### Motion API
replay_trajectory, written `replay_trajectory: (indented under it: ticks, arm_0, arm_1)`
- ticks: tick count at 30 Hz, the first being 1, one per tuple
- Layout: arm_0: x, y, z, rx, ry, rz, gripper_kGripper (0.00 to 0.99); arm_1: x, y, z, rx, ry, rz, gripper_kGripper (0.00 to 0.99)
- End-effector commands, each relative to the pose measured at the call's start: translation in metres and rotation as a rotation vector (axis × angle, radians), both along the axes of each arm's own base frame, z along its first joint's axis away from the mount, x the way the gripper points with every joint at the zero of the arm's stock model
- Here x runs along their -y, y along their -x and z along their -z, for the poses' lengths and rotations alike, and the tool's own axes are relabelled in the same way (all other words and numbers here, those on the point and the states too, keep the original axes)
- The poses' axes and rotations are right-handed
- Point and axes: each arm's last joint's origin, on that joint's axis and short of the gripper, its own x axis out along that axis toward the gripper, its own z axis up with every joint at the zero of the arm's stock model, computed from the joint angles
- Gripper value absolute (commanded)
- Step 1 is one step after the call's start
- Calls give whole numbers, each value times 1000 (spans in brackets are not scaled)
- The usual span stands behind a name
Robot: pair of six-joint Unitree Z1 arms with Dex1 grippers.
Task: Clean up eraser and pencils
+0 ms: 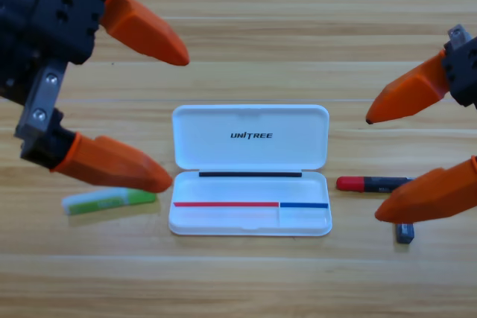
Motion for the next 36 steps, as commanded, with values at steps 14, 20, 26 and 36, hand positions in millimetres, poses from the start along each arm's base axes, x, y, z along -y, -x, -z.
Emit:
replay_trajectory:
  ticks: [14,20,26,36]
  arm_0:
    - [8,1,15,-52,-62,24,990]
    - [7,1,16,-52,-75,23,990]
    - [1,2,14,-21,-131,-18,990]
    - [-20,-4,2,84,-333,-193,990]
  arm_1:
    - [51,-28,38,-273,114,730,966]
    - [39,-59,93,-370,325,948,954]
    - [21,-83,134,-494,431,1109,982]
    - [0,-107,177,-597,465,1217,976]
